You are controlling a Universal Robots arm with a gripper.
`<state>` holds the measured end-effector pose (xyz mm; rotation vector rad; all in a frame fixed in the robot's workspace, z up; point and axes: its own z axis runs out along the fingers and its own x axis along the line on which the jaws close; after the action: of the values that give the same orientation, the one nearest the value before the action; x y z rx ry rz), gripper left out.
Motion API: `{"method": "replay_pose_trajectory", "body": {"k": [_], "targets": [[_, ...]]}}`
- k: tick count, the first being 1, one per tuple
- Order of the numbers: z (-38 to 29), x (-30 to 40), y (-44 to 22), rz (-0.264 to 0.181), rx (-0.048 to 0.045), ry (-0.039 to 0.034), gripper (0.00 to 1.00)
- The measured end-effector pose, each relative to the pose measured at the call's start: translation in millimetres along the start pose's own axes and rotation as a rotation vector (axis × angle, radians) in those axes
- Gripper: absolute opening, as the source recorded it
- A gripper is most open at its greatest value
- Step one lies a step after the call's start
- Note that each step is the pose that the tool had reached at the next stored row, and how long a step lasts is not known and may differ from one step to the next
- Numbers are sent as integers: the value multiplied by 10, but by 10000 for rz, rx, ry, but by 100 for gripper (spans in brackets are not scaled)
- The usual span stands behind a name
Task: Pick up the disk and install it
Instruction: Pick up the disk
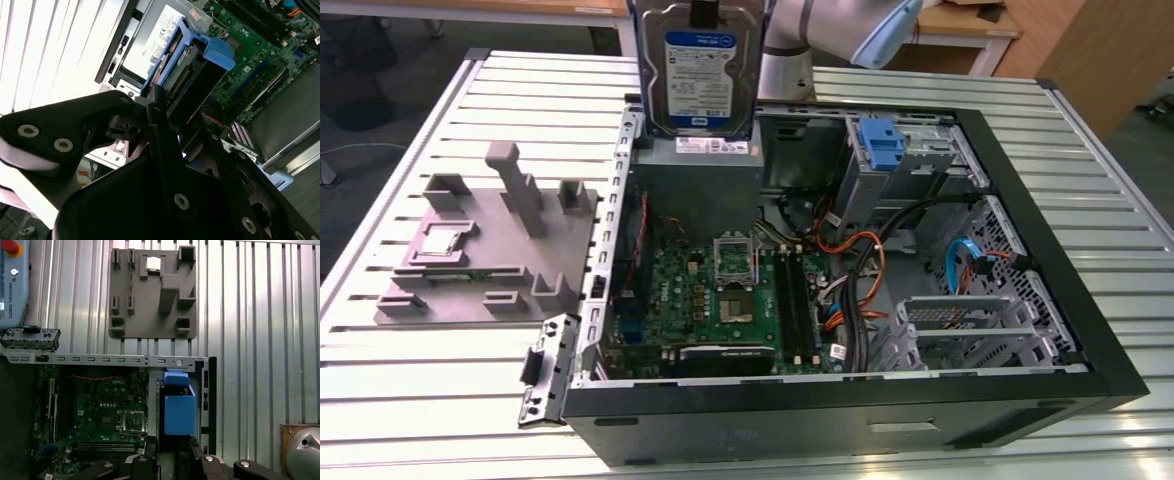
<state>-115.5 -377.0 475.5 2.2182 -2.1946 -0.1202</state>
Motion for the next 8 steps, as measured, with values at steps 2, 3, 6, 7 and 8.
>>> {"method": "replay_pose_trajectory", "body": {"k": [2,3,6,7,8], "targets": [[-2,8,-33,1,-4,-1,35],[-3,10,-51,1,-6,-1,35],[-5,18,-105,1,-12,-1,35],[-6,19,-125,1,-15,-2,35],[-7,21,-148,1,-18,-2,35]]}}
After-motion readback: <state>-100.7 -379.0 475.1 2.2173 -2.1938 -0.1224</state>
